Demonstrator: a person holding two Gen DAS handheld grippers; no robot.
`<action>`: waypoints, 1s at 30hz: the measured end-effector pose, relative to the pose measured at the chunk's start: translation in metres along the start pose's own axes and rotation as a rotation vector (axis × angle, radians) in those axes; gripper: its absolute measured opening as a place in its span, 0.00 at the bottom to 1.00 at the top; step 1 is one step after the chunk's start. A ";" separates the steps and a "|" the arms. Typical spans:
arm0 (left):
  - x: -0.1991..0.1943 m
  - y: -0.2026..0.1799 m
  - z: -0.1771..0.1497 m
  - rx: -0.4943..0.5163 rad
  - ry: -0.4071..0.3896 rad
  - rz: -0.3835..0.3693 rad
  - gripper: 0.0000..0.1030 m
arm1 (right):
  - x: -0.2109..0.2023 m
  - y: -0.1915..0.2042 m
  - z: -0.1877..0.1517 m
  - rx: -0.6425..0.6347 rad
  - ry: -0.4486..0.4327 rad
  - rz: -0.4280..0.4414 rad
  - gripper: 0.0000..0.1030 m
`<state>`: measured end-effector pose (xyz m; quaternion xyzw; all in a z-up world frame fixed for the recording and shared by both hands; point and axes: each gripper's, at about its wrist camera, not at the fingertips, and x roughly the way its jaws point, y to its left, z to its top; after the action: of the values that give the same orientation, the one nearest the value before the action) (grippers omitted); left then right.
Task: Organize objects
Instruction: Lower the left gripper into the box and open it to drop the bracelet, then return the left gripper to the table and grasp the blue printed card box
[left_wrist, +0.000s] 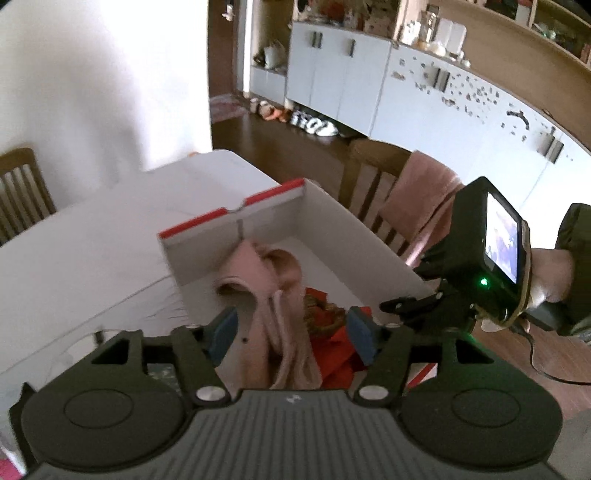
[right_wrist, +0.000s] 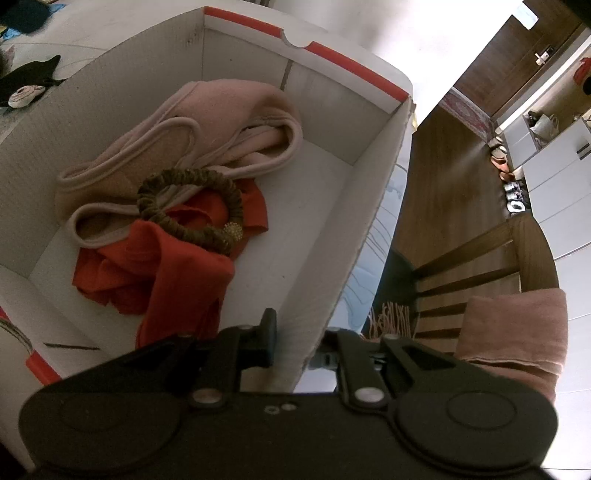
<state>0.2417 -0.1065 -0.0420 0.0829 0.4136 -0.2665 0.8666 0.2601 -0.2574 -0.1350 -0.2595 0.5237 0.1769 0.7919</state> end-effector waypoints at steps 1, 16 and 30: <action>-0.004 0.004 -0.002 -0.008 -0.003 0.007 0.64 | 0.000 0.000 0.000 0.001 0.000 0.000 0.13; -0.064 0.084 -0.067 -0.216 -0.010 0.133 0.68 | -0.002 -0.002 -0.003 0.014 0.020 0.034 0.12; -0.063 0.123 -0.149 -0.328 0.080 0.312 0.75 | 0.000 -0.004 -0.003 0.015 0.030 0.039 0.12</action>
<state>0.1744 0.0760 -0.0993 0.0143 0.4678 -0.0551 0.8820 0.2598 -0.2625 -0.1349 -0.2460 0.5416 0.1844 0.7824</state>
